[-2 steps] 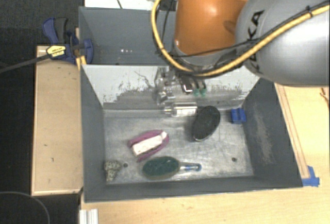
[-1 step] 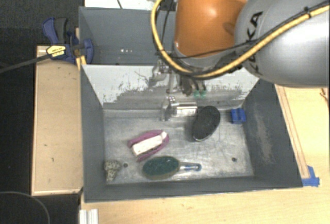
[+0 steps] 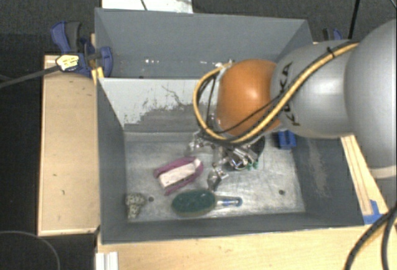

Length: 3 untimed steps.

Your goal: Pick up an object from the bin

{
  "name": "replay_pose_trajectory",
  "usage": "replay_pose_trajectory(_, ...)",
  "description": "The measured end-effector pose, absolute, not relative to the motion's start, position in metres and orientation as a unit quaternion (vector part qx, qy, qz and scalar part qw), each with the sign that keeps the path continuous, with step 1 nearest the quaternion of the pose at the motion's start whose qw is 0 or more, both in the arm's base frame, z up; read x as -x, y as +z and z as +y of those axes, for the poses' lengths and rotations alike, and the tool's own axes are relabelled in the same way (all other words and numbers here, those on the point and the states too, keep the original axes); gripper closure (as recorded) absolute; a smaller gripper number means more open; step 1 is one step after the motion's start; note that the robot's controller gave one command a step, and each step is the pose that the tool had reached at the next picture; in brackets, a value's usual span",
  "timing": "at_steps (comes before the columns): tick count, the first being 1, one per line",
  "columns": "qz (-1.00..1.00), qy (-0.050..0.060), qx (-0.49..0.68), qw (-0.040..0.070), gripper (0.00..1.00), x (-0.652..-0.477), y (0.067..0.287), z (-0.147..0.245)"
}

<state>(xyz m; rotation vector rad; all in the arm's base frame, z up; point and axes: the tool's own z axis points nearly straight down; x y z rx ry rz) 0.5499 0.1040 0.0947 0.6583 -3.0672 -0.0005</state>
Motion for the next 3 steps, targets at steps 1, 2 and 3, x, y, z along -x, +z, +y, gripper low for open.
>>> replay_pose_trajectory(1,-0.963,0.001,-0.27,-0.02,0.0,-0.51,0.084,0.14)
replay_pose_trajectory(2,-0.963,0.001,-0.27,-0.017,1.0,-0.507,0.083,0.14)
replay_pose_trajectory(3,-0.96,0.0,-0.28,-0.005,1.0,-0.516,0.198,0.158)
